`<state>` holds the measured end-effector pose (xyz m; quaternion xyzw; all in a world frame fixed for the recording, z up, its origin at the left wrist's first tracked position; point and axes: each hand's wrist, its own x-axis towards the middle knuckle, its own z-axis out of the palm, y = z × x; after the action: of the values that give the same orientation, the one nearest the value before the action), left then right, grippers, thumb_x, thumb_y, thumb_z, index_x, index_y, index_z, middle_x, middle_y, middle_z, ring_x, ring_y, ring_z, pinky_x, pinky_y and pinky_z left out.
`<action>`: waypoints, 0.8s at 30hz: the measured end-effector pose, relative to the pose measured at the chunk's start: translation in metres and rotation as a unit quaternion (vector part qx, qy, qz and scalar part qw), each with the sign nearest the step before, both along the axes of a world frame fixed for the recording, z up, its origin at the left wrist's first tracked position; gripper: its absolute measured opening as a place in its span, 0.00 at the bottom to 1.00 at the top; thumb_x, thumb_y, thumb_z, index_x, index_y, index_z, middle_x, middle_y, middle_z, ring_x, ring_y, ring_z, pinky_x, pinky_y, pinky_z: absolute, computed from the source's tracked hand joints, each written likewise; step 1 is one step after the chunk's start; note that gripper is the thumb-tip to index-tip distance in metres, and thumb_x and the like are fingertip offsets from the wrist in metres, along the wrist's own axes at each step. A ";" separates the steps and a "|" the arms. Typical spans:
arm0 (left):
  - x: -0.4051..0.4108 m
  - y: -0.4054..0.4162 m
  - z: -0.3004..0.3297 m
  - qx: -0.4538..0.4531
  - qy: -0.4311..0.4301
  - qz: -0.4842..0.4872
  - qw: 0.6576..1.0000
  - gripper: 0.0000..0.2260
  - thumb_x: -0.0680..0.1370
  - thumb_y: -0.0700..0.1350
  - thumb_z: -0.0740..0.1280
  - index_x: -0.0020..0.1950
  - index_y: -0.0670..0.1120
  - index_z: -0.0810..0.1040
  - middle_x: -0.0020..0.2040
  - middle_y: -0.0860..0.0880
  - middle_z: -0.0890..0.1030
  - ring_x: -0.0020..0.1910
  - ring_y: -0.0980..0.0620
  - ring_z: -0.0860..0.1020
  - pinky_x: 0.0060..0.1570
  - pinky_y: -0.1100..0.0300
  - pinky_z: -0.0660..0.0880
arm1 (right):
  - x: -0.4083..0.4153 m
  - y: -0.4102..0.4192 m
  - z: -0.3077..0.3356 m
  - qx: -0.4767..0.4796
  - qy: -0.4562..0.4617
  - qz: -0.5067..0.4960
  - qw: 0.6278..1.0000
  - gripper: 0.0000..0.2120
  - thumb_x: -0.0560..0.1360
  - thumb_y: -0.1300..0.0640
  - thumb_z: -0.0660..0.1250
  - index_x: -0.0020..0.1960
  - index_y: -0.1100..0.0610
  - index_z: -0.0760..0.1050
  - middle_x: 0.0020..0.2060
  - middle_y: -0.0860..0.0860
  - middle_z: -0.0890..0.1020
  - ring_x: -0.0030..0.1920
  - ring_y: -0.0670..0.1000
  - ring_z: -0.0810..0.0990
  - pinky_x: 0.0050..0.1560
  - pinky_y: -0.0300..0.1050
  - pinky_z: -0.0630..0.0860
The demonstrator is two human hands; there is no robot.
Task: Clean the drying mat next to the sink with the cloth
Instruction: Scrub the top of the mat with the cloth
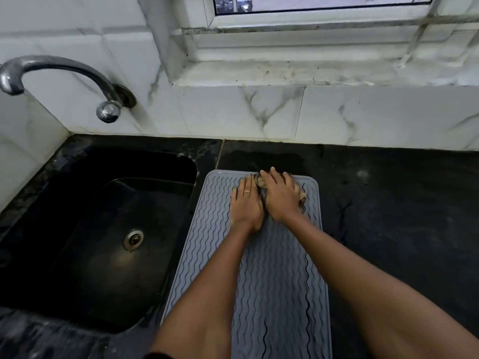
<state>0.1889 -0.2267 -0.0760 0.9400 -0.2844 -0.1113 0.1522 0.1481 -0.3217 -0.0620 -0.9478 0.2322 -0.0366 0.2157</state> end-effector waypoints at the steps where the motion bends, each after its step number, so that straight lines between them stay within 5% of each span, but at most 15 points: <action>1: 0.000 0.001 -0.007 0.015 -0.026 -0.003 1.000 0.26 0.83 0.49 0.49 0.79 0.43 0.44 0.80 0.46 0.45 0.79 0.51 0.43 0.76 0.54 0.41 | 0.004 0.000 -0.004 -0.013 0.006 0.001 1.000 0.27 0.77 0.60 0.59 0.74 0.49 0.58 0.76 0.51 0.58 0.75 0.60 0.53 0.71 0.61 0.52; 10: 0.002 0.001 -0.014 -0.001 -0.057 -0.002 0.998 0.27 0.82 0.49 0.49 0.79 0.44 0.46 0.80 0.47 0.48 0.79 0.52 0.45 0.76 0.54 0.42 | 0.014 -0.019 0.004 -0.106 -0.013 0.067 0.992 0.20 0.76 0.65 0.57 0.66 0.52 0.72 0.66 0.50 0.72 0.61 0.58 0.65 0.57 0.54 0.64; 20: 0.000 0.000 -0.011 -0.008 -0.059 0.003 0.998 0.27 0.82 0.48 0.49 0.79 0.44 0.46 0.80 0.47 0.49 0.79 0.52 0.47 0.76 0.55 0.42 | -0.028 -0.095 0.020 -0.104 0.053 0.097 0.988 0.27 0.73 0.70 0.57 0.66 0.48 0.73 0.67 0.47 0.71 0.58 0.56 0.65 0.54 0.52 0.63; 24: -0.001 0.001 -0.013 -0.006 -0.063 0.004 0.998 0.26 0.82 0.49 0.49 0.79 0.44 0.45 0.80 0.47 0.49 0.79 0.52 0.47 0.76 0.55 0.42 | -0.045 -0.110 0.020 -0.052 0.061 0.036 0.996 0.24 0.73 0.70 0.59 0.63 0.51 0.75 0.67 0.48 0.72 0.62 0.57 0.64 0.60 0.57 0.63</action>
<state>0.1878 -0.2253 -0.0886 0.9452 -0.2905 -0.0492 0.1403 0.1036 -0.4318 -0.0424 -0.9659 0.2082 0.0176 0.1528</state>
